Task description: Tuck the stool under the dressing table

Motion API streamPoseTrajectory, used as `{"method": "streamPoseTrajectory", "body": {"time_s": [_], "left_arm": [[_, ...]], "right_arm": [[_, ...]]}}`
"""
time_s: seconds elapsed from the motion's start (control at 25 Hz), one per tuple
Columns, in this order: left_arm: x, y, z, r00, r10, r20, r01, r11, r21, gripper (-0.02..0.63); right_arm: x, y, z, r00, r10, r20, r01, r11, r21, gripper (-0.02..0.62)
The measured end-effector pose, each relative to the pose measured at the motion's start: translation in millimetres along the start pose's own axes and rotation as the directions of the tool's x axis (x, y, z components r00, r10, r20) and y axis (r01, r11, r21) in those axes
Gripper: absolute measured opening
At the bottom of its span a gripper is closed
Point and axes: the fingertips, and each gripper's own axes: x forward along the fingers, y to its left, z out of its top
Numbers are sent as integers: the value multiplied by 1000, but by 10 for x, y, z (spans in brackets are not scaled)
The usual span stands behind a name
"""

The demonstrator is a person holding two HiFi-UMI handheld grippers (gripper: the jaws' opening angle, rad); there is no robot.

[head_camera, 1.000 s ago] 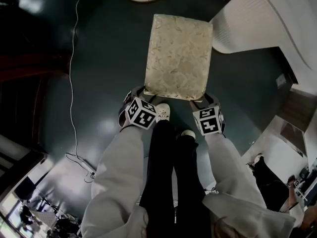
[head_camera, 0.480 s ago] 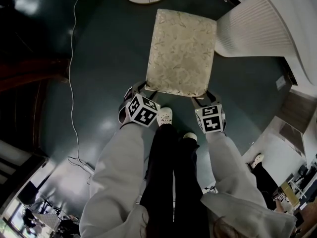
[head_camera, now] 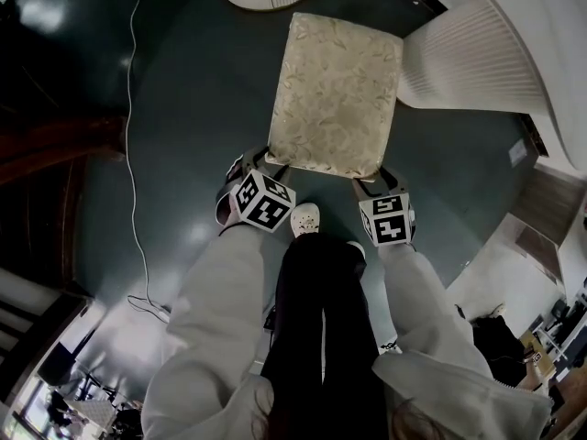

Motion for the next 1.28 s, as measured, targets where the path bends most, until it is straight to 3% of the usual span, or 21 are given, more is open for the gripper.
{"method": "streamPoseTrajectory", "body": {"time_s": [0.4, 1.28], "left_arm": [[118, 297, 415, 999, 37, -13, -37, 999, -3, 230], [275, 829, 843, 989, 133, -62, -136, 989, -61, 215]], "right_arm": [[114, -311, 379, 1000, 17, 16, -17, 1000, -5, 310], [360, -615, 979, 998, 44, 51, -44, 999, -3, 307]]}}
